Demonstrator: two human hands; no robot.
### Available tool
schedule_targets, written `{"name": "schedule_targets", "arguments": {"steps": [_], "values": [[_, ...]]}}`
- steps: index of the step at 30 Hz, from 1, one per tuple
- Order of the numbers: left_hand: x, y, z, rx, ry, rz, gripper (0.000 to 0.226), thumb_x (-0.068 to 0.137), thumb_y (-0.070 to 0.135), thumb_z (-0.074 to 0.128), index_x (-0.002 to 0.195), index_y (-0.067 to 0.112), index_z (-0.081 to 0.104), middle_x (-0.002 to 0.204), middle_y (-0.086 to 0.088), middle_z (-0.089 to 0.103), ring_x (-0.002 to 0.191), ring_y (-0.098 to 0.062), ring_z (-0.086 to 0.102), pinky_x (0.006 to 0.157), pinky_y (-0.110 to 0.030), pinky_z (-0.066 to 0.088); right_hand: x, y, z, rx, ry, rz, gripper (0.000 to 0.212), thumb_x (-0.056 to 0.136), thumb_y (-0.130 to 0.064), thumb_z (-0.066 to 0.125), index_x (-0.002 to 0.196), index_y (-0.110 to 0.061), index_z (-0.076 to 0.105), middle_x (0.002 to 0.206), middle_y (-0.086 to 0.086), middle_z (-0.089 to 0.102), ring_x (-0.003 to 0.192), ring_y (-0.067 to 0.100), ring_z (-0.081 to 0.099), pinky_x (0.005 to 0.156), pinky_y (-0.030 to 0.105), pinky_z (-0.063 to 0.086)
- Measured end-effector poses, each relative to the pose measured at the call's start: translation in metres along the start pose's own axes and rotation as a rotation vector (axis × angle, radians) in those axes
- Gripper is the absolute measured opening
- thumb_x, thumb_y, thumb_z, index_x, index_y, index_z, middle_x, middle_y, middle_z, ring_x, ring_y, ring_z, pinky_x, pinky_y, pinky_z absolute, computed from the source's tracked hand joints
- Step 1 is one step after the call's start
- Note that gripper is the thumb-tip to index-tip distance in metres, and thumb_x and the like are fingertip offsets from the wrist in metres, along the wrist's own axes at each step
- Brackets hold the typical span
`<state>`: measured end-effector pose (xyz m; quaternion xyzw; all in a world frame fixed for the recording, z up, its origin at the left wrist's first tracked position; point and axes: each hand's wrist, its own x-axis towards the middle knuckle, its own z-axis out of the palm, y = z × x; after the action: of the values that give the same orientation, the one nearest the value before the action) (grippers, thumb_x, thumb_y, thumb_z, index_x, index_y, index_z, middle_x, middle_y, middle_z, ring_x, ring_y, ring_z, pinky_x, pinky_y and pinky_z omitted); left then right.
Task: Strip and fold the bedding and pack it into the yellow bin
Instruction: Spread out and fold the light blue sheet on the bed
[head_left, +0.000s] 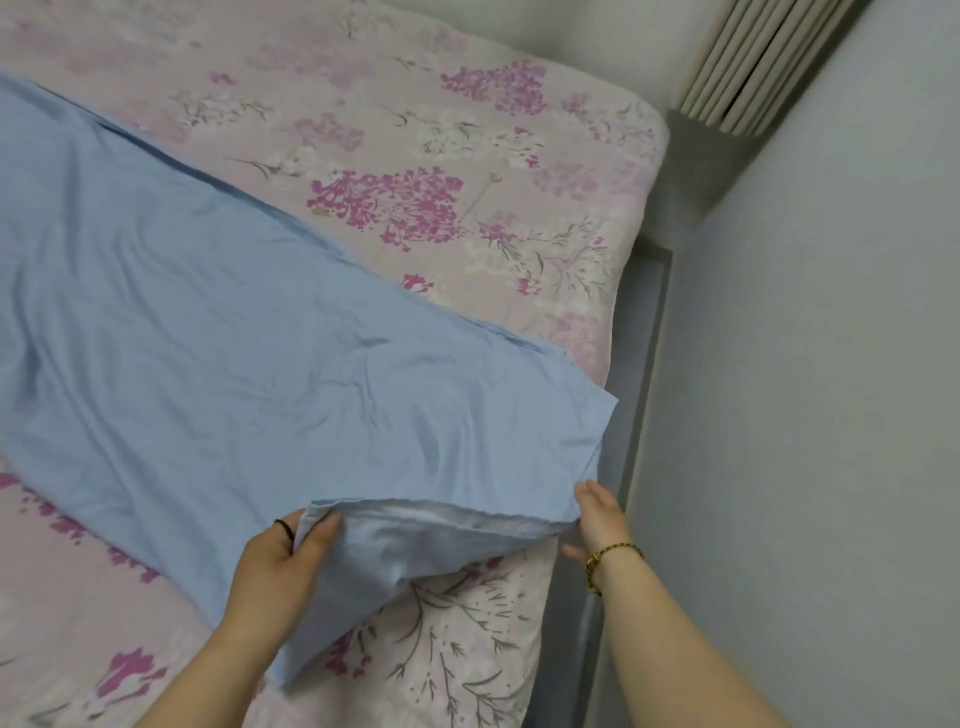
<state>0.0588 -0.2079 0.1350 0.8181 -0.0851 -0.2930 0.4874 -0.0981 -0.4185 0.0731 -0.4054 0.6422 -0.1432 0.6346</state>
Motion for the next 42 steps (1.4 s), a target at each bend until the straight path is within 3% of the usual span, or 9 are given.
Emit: {"name": "schedule_targets", "arguments": {"steps": [10, 14, 20, 22, 24, 26, 30, 36, 42], "values": [[0.039, 0.002, 0.036, 0.047, 0.325, -0.171, 0.015, 0.090, 0.011, 0.055, 0.091, -0.001, 0.064, 0.091, -0.012, 0.059, 0.096, -0.029, 0.055, 0.078, -0.031, 0.034, 0.123, -0.051, 0.004, -0.059, 0.034, -0.064, 0.061, 0.090, -0.018, 0.058, 0.142, -0.006, 0.029, 0.145, 0.013, 0.035, 0.128, 0.029, 0.042, 0.106, 0.036, 0.035], [0.046, 0.004, 0.029, 0.055, 0.394, -0.200, 0.015, 0.090, 0.013, 0.056, 0.076, 0.010, 0.061, 0.089, -0.015, 0.061, 0.091, -0.031, 0.055, 0.078, -0.036, 0.037, 0.137, -0.070, 0.021, -0.095, 0.150, -0.061, 0.066, 0.086, -0.010, 0.062, 0.140, -0.002, 0.025, 0.143, 0.017, 0.036, 0.126, 0.031, 0.043, 0.102, 0.032, 0.035], [0.051, 0.004, 0.023, -0.002, 0.477, -0.278, 0.017, 0.091, 0.017, 0.054, 0.098, 0.004, 0.063, 0.101, -0.018, 0.061, 0.092, -0.025, 0.050, 0.081, -0.037, 0.039, 0.162, -0.077, 0.013, -0.171, 0.172, -0.059, 0.024, 0.087, -0.001, 0.054, 0.110, 0.006, 0.054, 0.111, 0.016, 0.058, 0.074, 0.025, 0.054, 0.057, 0.011, 0.045], [0.050, 0.004, 0.022, -0.017, 0.499, -0.280, 0.023, 0.092, 0.016, 0.052, 0.105, 0.000, 0.062, 0.101, -0.015, 0.057, 0.092, -0.023, 0.046, 0.073, -0.031, 0.038, 0.162, -0.074, 0.003, -0.124, 0.127, 0.004, 0.033, 0.087, -0.007, 0.060, 0.116, 0.003, 0.050, 0.122, 0.018, 0.054, 0.087, 0.028, 0.057, 0.073, 0.020, 0.051], [0.049, 0.004, 0.020, -0.034, 0.508, -0.267, 0.022, 0.093, 0.015, 0.050, 0.105, 0.000, 0.061, 0.099, -0.013, 0.054, 0.092, -0.022, 0.044, 0.066, -0.026, 0.038, 0.155, -0.065, -0.001, -0.080, 0.018, 0.157, 0.072, 0.074, -0.028, 0.076, 0.132, 0.000, 0.042, 0.133, 0.016, 0.050, 0.111, 0.032, 0.056, 0.096, 0.040, 0.046], [0.049, 0.002, 0.017, -0.039, 0.501, -0.272, 0.019, 0.093, 0.018, 0.050, 0.100, 0.004, 0.060, 0.103, -0.015, 0.058, 0.091, -0.024, 0.046, 0.072, -0.026, 0.039, 0.145, -0.055, -0.004, -0.079, -0.108, 0.290, 0.085, 0.055, -0.047, 0.083, 0.122, -0.004, 0.052, 0.116, 0.014, 0.062, 0.097, 0.029, 0.065, 0.088, 0.045, 0.053], [0.040, -0.003, 0.010, -0.055, 0.525, -0.298, 0.019, 0.093, 0.020, 0.051, 0.093, 0.002, 0.060, 0.109, -0.028, 0.060, 0.091, -0.030, 0.052, 0.081, -0.036, 0.037, 0.130, -0.039, -0.001, 0.045, -0.159, 0.429, 0.025, 0.084, -0.032, 0.065, 0.095, -0.010, 0.058, 0.057, 0.007, 0.069, 0.048, 0.022, 0.067, 0.042, 0.034, 0.055], [0.034, -0.013, -0.005, -0.139, 0.560, -0.293, 0.025, 0.093, 0.022, 0.051, 0.102, 0.000, 0.061, 0.109, -0.027, 0.061, 0.094, -0.033, 0.055, 0.084, -0.041, 0.041, 0.132, -0.055, 0.019, 0.111, -0.142, 0.303, 0.019, 0.089, -0.014, 0.059, 0.106, -0.011, 0.051, 0.055, 0.006, 0.065, 0.071, 0.025, 0.056, 0.042, 0.029, 0.052], [0.019, -0.011, -0.022, -0.288, 0.635, -0.228, 0.020, 0.095, 0.017, 0.048, 0.107, 0.005, 0.059, 0.092, -0.023, 0.060, 0.079, -0.015, 0.059, 0.067, -0.018, 0.049, 0.136, -0.119, 0.032, -0.053, -0.009, 0.151, 0.044, 0.093, -0.012, 0.048, 0.133, 0.002, 0.038, 0.108, 0.010, 0.053, 0.078, 0.027, 0.058, 0.085, 0.034, 0.047]]}}
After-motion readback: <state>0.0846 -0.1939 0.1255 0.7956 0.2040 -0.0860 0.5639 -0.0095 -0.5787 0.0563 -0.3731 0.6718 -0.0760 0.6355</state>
